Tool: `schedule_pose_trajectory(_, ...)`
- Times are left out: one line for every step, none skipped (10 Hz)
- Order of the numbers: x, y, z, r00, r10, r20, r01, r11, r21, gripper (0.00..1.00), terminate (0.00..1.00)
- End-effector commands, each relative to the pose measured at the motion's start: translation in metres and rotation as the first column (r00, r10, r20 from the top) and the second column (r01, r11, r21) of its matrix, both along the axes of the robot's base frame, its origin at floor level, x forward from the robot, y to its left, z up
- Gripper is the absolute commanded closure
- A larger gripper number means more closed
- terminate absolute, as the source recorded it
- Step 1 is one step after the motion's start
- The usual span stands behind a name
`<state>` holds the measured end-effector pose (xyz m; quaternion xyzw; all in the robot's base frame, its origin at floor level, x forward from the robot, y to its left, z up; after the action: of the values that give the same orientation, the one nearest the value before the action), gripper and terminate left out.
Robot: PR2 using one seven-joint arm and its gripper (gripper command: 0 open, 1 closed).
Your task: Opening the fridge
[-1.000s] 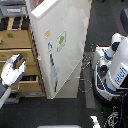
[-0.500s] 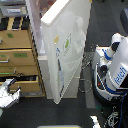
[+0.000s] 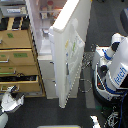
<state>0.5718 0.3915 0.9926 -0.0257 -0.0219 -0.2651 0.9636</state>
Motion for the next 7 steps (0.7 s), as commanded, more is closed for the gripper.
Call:
schedule_pose_trajectory(0.348, -0.575, -0.038, 0.989, -0.049, -0.137, 0.075, 0.979, 0.190, 0.00, 0.00)
schedule_pose_trajectory(0.340, -0.631, -0.026, 0.988, -0.082, -0.131, 0.108, 0.974, 0.201, 0.00, 0.00)
schedule_pose_trajectory(0.306, -0.717, -0.002, 0.980, -0.154, -0.123, 0.176, 0.965, 0.194, 0.00, 0.00)
schedule_pose_trajectory(0.262, -0.820, 0.028, 0.964, -0.250, -0.090, 0.263, 0.943, 0.202, 0.00, 0.00)
schedule_pose_trajectory(0.240, -0.870, 0.040, 0.953, -0.292, -0.082, 0.302, 0.932, 0.201, 0.00, 0.00)
schedule_pose_trajectory(0.203, -0.931, 0.054, 0.941, -0.329, -0.080, 0.338, 0.916, 0.216, 0.00, 0.00)
schedule_pose_trajectory(0.128, -1.020, 0.092, 0.898, -0.433, -0.074, 0.439, 0.875, 0.205, 0.00, 0.00)
